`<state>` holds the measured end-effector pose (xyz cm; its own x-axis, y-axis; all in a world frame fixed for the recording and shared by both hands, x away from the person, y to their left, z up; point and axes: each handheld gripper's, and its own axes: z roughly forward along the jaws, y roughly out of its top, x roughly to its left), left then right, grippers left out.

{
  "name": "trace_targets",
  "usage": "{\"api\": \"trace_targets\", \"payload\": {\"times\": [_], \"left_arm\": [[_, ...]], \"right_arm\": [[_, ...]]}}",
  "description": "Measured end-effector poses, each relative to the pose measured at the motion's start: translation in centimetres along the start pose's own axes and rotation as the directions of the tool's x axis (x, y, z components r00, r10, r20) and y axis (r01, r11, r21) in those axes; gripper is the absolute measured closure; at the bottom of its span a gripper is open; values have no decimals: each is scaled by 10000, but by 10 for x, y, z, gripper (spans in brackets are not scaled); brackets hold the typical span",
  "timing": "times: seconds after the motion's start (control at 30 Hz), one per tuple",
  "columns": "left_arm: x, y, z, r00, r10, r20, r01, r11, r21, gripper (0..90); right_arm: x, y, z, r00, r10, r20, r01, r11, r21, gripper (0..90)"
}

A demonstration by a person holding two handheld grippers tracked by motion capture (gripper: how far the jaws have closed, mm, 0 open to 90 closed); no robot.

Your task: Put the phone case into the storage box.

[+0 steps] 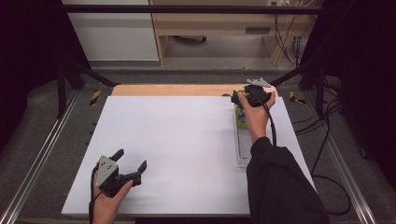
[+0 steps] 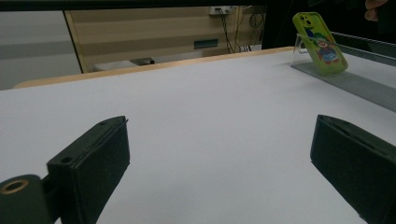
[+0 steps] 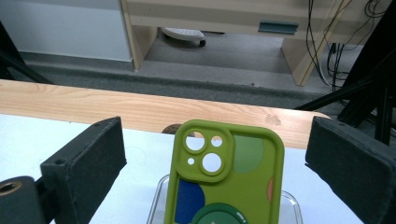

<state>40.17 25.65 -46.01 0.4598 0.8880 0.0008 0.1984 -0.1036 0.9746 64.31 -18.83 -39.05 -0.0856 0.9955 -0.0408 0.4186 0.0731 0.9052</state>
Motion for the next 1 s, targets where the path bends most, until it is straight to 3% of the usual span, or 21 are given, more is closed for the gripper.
{"api": "trace_targets", "payload": {"times": [0.2,0.33,0.43,0.67,1.0], "left_arm": [[0,0,0,10000,-67,5,67,10000,-28,40],[0,0,0,10000,-32,23,32,10000,-10,40],[0,0,0,10000,-44,29,44,10000,-18,40],[0,0,0,10000,-72,37,72,10000,-5,40],[0,0,0,10000,-71,44,71,10000,12,40]], "right_arm": [[1,0,-1,9996,33,270,-38,9998,181,58],[3,2,-4,9992,362,172,-365,9992,169,59],[4,5,-8,9996,252,132,-253,9996,105,59],[3,10,-23,9995,262,-165,-258,9993,259,69],[-1,20,-46,9975,117,-696,-128,9998,-149,91]]}}
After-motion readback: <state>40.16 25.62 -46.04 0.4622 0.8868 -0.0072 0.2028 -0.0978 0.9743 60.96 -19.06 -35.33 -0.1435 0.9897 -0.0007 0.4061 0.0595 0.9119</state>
